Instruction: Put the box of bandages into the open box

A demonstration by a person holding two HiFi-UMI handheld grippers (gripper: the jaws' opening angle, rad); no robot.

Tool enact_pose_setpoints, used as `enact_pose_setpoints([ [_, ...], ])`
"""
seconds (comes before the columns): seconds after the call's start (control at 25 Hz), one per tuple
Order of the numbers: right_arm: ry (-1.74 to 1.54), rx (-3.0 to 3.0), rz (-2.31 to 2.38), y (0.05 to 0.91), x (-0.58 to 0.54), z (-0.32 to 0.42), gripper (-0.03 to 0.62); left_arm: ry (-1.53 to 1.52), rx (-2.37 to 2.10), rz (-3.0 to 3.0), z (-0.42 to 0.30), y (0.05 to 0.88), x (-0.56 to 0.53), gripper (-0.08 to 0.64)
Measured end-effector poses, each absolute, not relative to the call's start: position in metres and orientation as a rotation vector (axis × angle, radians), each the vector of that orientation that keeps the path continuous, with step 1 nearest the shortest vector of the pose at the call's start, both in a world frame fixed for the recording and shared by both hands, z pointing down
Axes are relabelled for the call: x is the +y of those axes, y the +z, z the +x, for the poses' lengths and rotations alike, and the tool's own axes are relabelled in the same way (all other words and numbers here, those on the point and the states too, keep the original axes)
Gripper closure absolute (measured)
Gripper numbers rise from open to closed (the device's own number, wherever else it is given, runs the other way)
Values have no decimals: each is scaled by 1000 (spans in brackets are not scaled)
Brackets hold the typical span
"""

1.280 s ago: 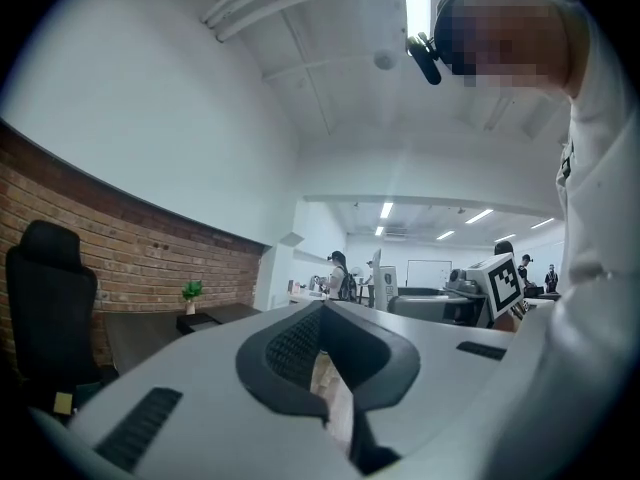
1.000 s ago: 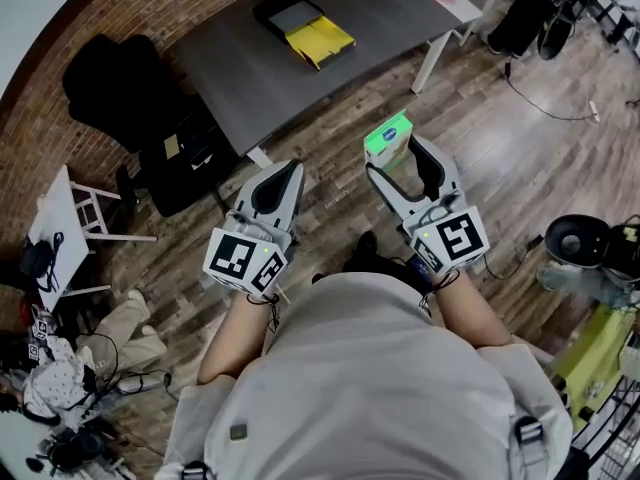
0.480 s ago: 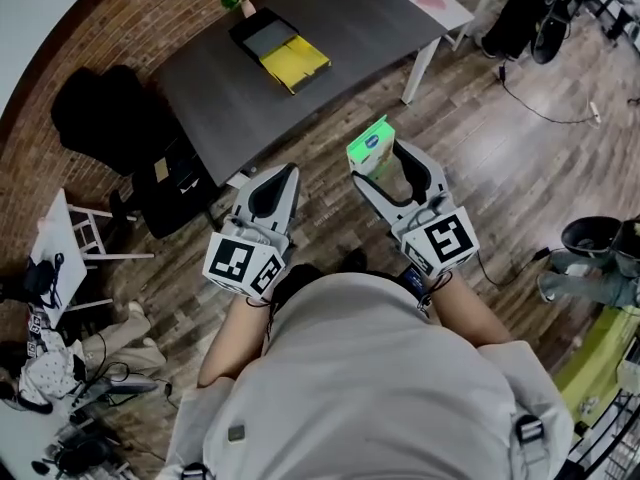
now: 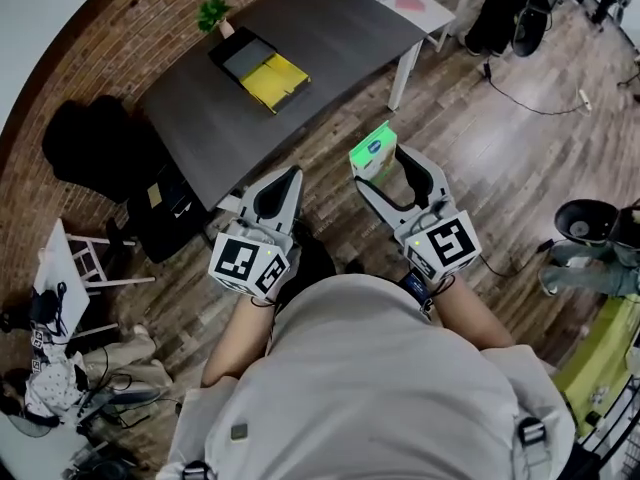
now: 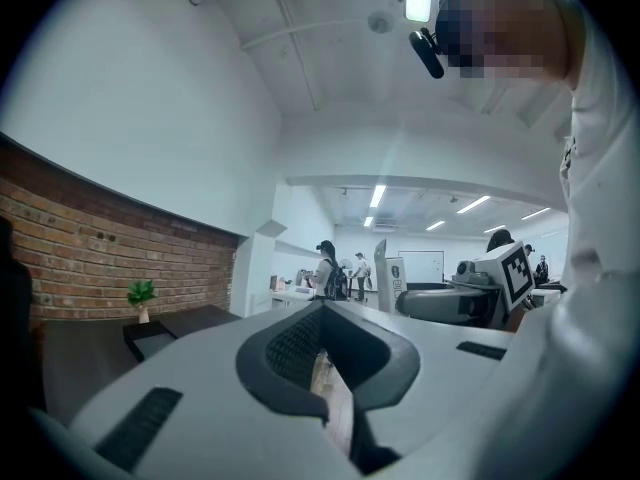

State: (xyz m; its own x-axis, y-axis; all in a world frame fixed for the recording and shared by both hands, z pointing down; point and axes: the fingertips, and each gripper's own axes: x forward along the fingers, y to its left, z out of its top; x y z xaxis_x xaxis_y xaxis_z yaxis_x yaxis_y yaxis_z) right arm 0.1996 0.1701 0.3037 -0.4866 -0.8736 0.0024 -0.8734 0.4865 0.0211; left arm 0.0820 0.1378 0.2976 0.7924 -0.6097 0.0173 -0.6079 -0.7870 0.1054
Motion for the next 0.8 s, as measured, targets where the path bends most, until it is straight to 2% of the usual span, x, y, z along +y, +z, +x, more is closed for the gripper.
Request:
enact_pose_setpoints([
  [0.4, -5, -2632, 1651, 311, 135, 228, 290, -34, -902, 2865, 110, 305, 92, 545],
  [0.8, 41, -2618, 1648, 317, 50, 209, 290, -20, -868, 2851, 94, 319, 7, 545],
])
